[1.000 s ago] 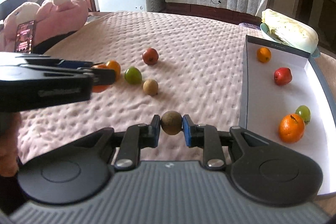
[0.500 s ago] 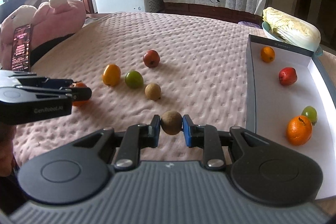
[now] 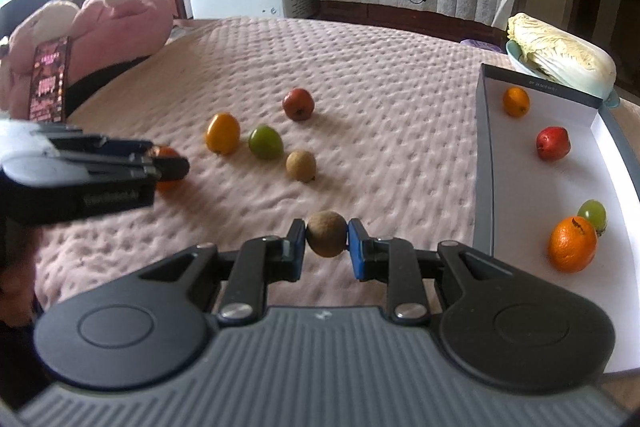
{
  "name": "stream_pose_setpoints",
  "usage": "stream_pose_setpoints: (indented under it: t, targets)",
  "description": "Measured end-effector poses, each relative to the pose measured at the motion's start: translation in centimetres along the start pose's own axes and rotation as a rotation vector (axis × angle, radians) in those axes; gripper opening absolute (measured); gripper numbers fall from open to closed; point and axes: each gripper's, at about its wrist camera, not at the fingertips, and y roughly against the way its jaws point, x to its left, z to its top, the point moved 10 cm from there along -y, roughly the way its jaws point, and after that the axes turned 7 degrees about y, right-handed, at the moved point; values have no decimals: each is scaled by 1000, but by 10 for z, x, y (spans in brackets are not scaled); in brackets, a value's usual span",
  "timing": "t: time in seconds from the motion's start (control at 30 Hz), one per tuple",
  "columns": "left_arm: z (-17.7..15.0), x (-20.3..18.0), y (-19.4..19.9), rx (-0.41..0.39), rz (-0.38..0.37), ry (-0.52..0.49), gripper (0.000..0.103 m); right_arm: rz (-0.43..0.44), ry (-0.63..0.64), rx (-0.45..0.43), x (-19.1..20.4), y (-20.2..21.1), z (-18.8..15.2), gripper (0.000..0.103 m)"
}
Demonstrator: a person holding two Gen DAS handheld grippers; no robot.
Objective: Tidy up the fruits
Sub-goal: 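Carry the tangerine with the left tool while the right tool carries the kiwi over the grey box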
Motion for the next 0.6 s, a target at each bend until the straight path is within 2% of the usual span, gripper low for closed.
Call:
stream_pose_setpoints:
  t: [0.13,0.23,0.6]
  targets:
    - [-1,1,-4,10,5,-3,41,0,4,7,1,-1,-3,26]
    - [-2,-1,-1,0,12,-26,41,2,-3,-34,-1,8,3,26]
    - [9,0,4,-18,10,11,41,26,-25,-112,-9,25,14,26]
